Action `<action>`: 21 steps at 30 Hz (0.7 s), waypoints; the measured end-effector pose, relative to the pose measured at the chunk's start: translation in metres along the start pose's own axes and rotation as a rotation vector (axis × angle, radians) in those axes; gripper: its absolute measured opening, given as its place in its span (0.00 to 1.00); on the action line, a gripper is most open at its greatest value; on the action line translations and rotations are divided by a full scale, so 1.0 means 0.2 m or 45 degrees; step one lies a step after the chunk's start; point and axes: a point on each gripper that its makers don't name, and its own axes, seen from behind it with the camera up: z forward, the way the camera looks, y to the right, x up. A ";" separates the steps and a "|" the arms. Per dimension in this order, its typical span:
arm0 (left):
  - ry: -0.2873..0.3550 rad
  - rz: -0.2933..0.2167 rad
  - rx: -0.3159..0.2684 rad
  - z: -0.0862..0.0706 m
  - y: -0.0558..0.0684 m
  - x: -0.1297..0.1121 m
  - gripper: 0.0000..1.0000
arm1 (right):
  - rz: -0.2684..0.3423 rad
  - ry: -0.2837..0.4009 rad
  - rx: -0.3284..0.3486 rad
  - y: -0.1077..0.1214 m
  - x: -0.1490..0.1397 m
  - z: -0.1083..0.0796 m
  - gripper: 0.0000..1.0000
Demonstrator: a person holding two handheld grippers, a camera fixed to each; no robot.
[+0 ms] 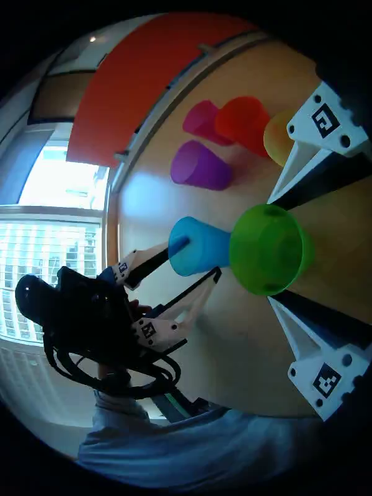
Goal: Pour water
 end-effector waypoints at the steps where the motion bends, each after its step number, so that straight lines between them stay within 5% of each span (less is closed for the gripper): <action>1: 0.000 0.001 0.000 0.00 0.00 0.00 0.93 | 0.000 0.000 -0.001 0.00 0.00 0.00 0.90; 21: 0.010 0.009 0.011 -0.04 0.01 0.02 0.93 | 0.005 -0.002 -0.042 0.01 -0.03 -0.02 1.00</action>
